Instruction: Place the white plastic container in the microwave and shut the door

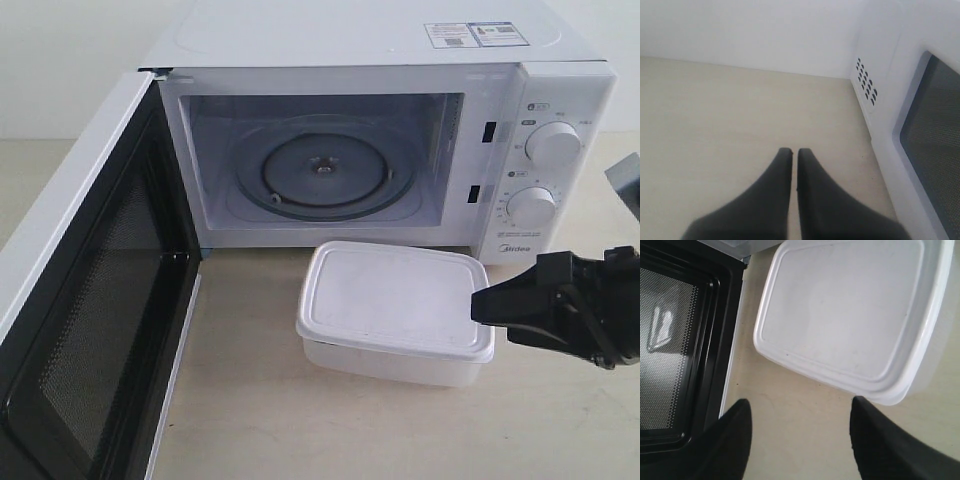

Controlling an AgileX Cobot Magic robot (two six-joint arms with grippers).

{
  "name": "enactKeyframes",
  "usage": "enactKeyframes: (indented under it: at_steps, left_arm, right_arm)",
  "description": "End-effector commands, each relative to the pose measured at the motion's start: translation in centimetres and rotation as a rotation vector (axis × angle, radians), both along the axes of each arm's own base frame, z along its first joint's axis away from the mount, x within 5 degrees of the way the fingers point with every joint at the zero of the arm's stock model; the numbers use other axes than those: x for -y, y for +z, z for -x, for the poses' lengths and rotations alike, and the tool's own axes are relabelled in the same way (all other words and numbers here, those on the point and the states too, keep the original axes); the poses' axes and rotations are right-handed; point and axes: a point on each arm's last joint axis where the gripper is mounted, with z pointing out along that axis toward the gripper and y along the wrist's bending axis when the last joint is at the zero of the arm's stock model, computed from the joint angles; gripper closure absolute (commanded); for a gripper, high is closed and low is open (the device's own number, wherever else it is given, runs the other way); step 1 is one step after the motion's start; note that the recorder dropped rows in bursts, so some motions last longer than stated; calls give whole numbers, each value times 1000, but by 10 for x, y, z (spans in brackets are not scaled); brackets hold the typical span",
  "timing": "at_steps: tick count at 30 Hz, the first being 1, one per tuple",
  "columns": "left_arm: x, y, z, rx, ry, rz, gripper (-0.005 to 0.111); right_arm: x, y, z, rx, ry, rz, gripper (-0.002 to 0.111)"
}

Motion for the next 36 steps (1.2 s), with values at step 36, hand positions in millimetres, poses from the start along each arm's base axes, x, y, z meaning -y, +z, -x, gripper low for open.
enactKeyframes:
  at_steps: [36]
  left_arm:
    - [0, -1, 0, -2, 2, -10, 102]
  right_arm:
    - [-41, -22, 17, -90, -102, 86, 56]
